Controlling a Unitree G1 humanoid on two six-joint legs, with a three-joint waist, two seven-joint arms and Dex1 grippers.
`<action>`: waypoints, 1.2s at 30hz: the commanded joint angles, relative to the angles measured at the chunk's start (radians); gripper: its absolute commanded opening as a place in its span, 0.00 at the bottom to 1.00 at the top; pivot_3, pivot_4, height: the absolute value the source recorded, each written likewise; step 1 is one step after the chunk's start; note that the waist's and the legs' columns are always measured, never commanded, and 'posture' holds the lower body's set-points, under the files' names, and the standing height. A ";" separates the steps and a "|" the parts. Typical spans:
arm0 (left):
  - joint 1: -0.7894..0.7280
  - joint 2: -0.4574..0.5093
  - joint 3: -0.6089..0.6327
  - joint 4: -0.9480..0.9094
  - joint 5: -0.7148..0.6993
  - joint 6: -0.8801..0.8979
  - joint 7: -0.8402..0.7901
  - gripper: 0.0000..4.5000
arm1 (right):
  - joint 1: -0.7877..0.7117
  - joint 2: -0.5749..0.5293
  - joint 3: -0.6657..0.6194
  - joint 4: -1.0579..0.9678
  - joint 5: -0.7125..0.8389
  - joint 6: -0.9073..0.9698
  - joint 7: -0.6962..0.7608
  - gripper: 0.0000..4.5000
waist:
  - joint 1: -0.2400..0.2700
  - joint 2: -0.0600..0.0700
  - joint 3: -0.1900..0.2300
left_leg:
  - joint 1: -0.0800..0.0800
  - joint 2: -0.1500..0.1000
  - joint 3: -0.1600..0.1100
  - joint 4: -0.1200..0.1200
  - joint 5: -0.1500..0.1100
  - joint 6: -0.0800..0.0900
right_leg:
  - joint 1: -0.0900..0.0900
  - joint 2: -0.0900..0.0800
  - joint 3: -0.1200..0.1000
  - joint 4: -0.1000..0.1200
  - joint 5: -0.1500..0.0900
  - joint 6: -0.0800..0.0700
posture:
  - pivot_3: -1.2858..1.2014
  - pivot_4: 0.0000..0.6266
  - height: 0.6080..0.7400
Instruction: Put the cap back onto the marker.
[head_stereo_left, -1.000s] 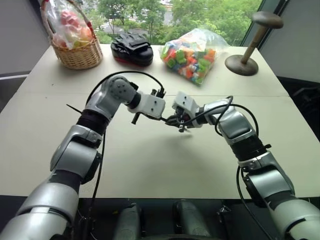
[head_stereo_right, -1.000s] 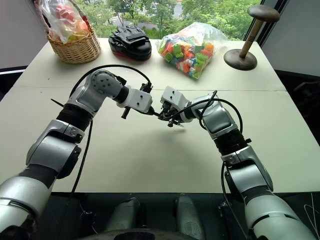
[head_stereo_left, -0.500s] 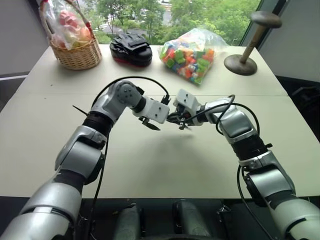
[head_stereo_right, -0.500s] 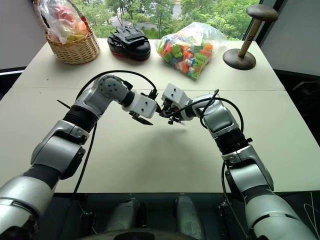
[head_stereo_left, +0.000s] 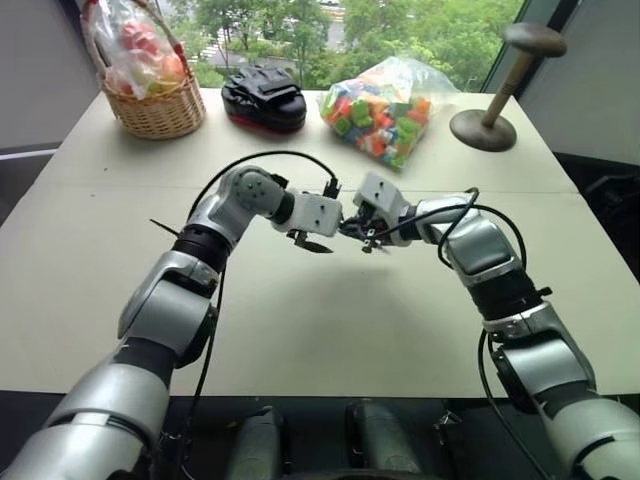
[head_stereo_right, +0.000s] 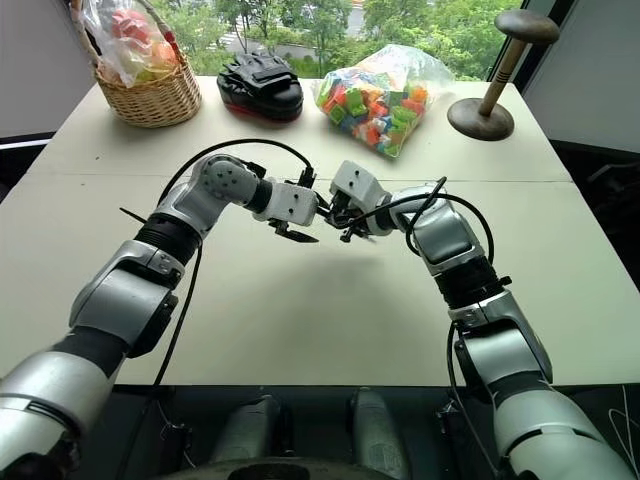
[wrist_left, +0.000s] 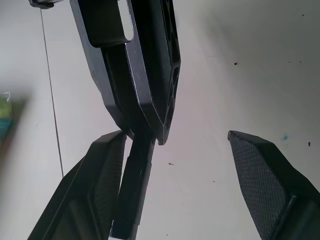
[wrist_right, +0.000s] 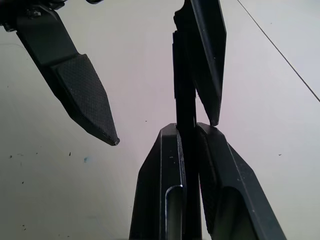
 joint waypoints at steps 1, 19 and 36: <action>-0.021 -0.011 0.031 -0.021 -0.057 0.014 -0.004 0.75 | -0.001 -0.004 -0.031 -0.069 0.025 -0.019 -0.005 0.00 | 0.000 0.000 0.000 | 0.000 0.000 0.000 0.000 0.000 0.000 | 0.000 0.000 0.000 0.000 0.000 0.000 | 0.52 0.24 1.00; 0.063 0.093 0.111 -0.314 -0.272 0.329 -0.149 0.75 | 0.021 -0.023 -0.062 0.085 -0.004 -0.086 -0.109 0.00 | -0.004 0.000 0.000 | 0.000 0.000 0.000 0.000 0.002 -0.004 | 0.000 0.000 0.000 0.000 0.000 0.000 | 0.52 0.24 1.00; 0.324 0.081 0.462 -0.680 -0.511 0.812 0.378 0.75 | 0.210 -0.206 -0.358 -0.185 0.108 0.262 -0.236 0.00 | 0.002 0.000 0.000 | 0.000 0.001 -0.001 0.000 0.002 -0.004 | 0.000 -0.003 0.001 0.000 0.000 0.000 | 0.52 0.24 1.00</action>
